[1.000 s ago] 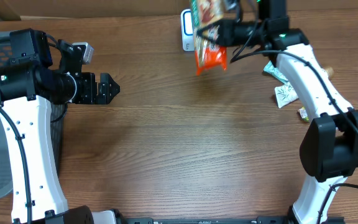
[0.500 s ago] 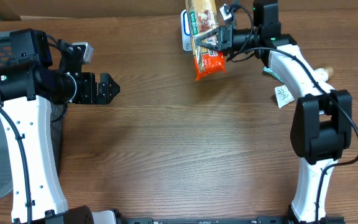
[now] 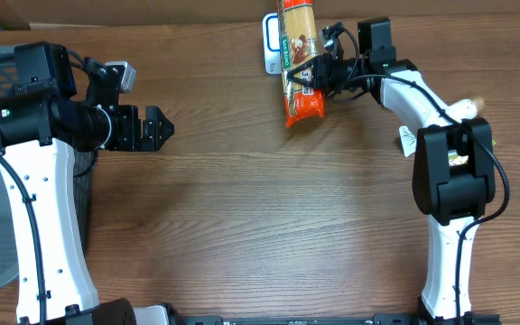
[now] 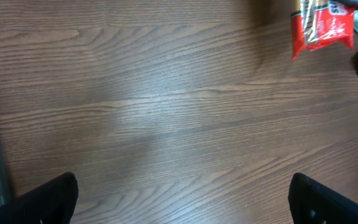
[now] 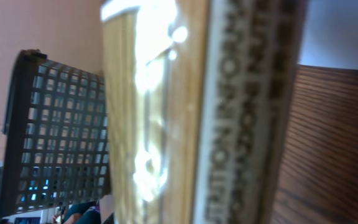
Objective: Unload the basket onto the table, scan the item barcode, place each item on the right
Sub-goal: 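Lift the spaghetti pack upright and carry it toward the white scanner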
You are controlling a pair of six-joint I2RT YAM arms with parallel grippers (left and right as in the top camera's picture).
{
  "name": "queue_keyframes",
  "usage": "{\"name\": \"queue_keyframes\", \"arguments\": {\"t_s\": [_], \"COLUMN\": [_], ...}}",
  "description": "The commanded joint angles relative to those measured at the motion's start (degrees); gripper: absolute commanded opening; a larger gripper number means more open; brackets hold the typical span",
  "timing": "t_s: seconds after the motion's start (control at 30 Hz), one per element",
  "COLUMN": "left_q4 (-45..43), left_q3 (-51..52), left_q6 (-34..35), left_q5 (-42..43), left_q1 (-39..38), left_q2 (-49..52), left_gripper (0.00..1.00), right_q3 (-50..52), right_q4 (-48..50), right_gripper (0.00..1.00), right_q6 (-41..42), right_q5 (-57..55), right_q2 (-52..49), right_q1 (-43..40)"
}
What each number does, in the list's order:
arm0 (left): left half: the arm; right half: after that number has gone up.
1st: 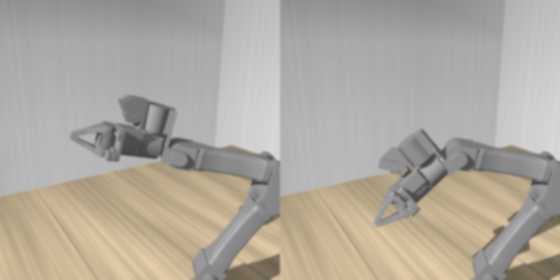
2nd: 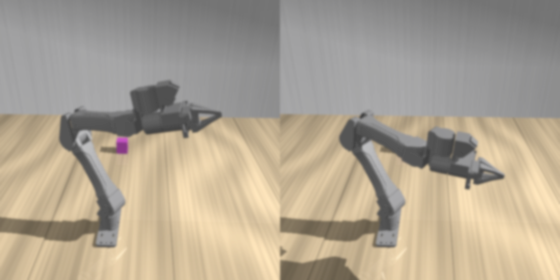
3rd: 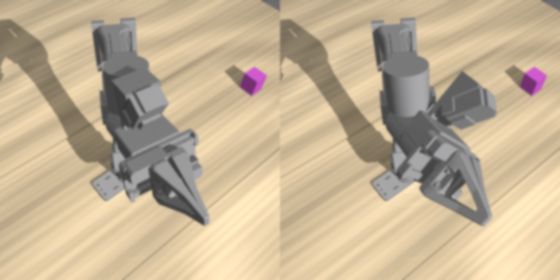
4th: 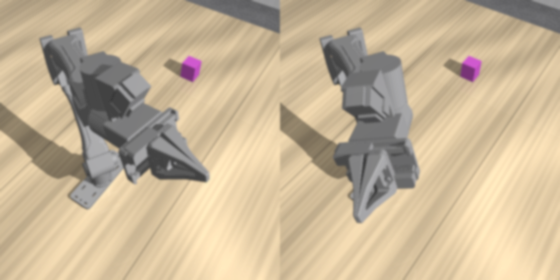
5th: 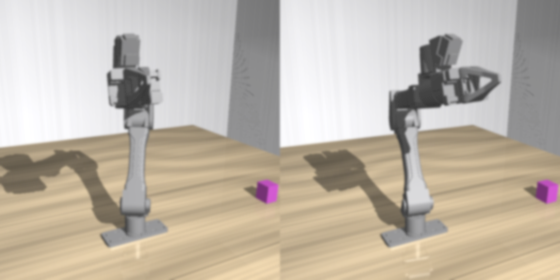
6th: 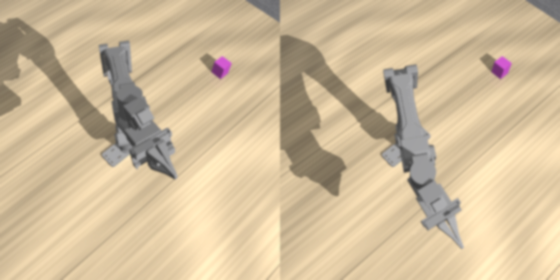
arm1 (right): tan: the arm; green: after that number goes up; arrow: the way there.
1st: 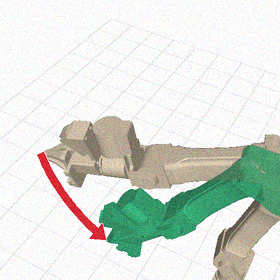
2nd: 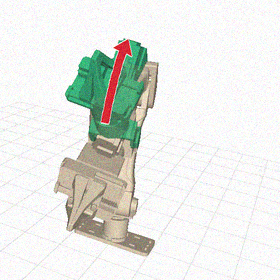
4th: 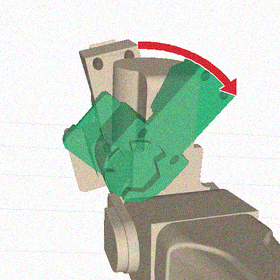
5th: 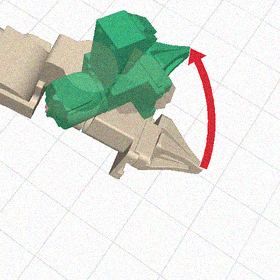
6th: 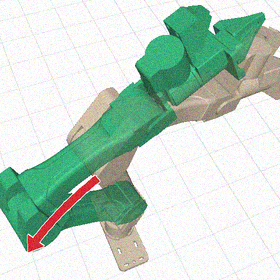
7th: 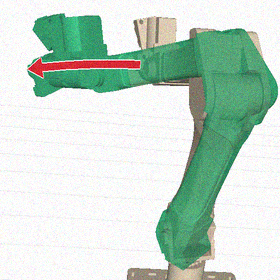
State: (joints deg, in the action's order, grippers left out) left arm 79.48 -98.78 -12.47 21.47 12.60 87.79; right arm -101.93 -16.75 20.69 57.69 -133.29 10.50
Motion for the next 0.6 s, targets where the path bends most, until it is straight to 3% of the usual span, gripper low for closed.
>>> {"name": "queue_keyframes", "arguments": {"t_s": [0.0,0.57], "left_q4": [-0.04,-0.07], "left_q3": [-0.72,-0.72], "left_q6": [-1.27,-1.27], "left_q5": [0.59,0.57], "left_q1": [-0.31,-0.31], "left_q2": [0.07,0.07], "left_gripper": [1.0,1.0], "right_q3": [-2.29,-1.03], "right_q4": [1.22,0.74], "right_gripper": [0.04,0.04], "right_q6": [-4.11,-4.48], "right_q5": [2.43,2.32], "right_q2": [0.68,0.5], "right_q1": [0.28,2.45]}}
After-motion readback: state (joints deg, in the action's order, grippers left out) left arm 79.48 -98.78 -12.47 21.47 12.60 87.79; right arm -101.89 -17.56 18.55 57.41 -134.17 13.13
